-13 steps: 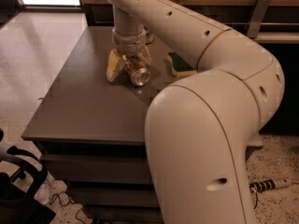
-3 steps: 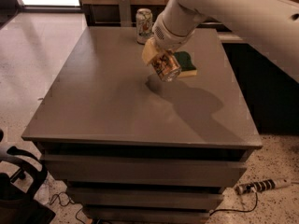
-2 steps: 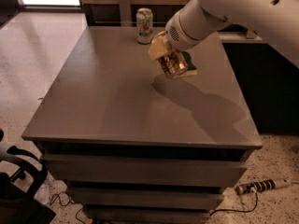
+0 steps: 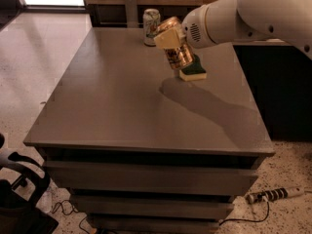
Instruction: Place orange can upright
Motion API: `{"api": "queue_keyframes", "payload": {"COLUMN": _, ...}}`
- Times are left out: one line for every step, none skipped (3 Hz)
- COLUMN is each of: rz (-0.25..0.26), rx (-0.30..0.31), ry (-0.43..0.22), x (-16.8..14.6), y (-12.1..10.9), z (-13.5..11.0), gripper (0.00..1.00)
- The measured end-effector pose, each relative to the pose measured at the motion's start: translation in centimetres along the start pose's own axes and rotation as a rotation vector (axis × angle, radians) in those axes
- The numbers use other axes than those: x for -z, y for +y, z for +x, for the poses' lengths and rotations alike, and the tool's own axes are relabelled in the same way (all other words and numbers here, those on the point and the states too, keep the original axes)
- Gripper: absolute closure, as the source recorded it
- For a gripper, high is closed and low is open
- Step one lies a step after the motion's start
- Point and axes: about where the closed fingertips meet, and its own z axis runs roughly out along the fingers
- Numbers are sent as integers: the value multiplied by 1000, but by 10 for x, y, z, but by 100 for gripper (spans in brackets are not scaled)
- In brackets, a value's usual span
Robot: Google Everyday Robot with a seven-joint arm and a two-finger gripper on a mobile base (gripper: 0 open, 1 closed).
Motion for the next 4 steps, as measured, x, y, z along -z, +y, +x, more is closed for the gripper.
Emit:
{"api": "queue_keyframes", "payload": {"rz": -38, "rx": 111, "ry": -94, "x": 6, "y": 12, "z": -18, "gripper": 100}}
{"api": "queue_keyframes", "payload": {"rz": -68, "rx": 224, "ry": -149, "x": 7, "y": 29, "z": -33, "gripper": 100}}
{"api": "queue_keyframes", "payload": {"rz": -101, "rx": 298, "ry": -199, "x": 2, "y": 43, "z": -46, "gripper": 100}}
{"api": "queue_keyframes", "payload": {"rz": -160, "rx": 314, "ry": -242, "x": -15, "y": 52, "z": -57, "gripper": 100}}
